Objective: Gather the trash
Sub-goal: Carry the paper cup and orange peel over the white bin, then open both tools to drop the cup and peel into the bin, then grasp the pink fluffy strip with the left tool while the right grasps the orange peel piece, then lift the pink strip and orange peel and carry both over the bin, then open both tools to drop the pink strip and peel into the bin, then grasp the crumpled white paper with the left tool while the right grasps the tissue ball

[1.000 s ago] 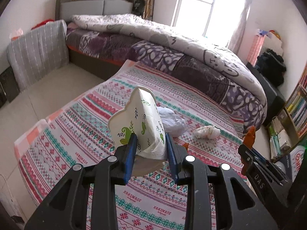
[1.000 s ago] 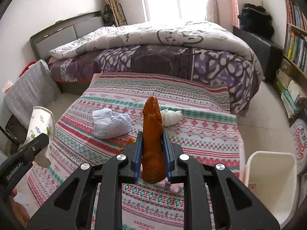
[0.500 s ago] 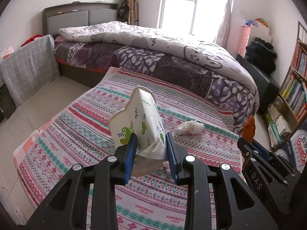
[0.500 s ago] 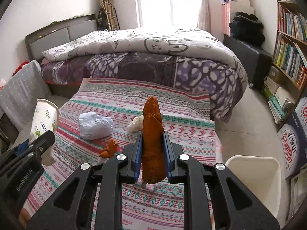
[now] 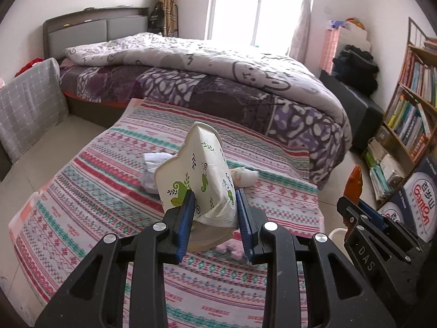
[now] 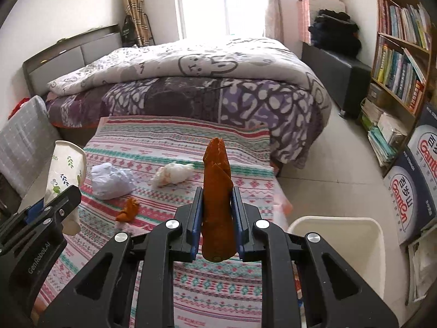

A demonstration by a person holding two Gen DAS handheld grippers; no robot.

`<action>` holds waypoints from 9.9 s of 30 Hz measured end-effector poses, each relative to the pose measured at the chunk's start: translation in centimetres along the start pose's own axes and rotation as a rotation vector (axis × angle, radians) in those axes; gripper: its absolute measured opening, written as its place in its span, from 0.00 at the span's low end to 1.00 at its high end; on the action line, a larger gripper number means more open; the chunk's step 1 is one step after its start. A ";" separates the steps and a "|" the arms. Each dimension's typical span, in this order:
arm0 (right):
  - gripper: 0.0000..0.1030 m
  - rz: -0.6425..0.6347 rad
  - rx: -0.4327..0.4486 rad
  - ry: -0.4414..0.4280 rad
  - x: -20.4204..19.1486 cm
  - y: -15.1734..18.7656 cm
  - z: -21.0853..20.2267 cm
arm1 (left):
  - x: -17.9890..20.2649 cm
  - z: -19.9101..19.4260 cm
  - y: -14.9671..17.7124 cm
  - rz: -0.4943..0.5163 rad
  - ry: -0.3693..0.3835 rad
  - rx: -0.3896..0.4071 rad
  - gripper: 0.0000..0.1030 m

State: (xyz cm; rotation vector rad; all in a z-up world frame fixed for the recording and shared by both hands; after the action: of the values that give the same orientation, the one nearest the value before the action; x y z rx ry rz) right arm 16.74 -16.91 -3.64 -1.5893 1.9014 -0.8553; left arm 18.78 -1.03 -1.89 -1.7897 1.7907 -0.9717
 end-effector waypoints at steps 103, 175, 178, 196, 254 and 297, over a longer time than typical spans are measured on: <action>0.93 0.252 -0.285 0.142 16.2 6.3 2.0 | 1.1 16.2 7.2 -0.127 -0.292 -0.423 0.67; 0.20 -0.206 0.031 -0.305 -17.5 -2.2 2.6 | -20.7 -2.8 -2.0 -0.376 -0.148 0.005 0.42; 0.20 -0.194 0.053 -0.285 -16.4 -2.2 1.4 | -19.8 -3.3 -2.4 -0.367 -0.134 0.022 0.42; 0.20 -0.095 0.066 -0.166 -6.6 -0.3 -2.9 | -11.2 -3.2 -1.9 -0.230 -0.047 0.017 0.42; 0.55 0.464 -0.068 0.230 22.9 5.1 -5.0 | 18.4 -0.1 9.5 0.292 0.309 -0.167 0.43; 0.93 0.377 -0.242 0.136 15.3 4.8 0.8 | 1.9 9.5 1.4 -0.078 -0.035 -0.276 0.79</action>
State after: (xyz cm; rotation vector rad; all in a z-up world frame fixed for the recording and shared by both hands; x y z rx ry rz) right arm 11.39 -31.52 -7.66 -1.2591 2.3775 -0.6009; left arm 24.60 -4.66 -8.84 -2.0410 1.9228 -0.7443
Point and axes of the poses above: each gripper's, at about its wrist camera, not at the fingertips, and z roughly the way its jaws point, x to its right, y to its underside, the point moved 5 cm from there along z, roughly the way its jaws point, and after that the axes turned 5 degrees about -z, right-handed, at the moved point
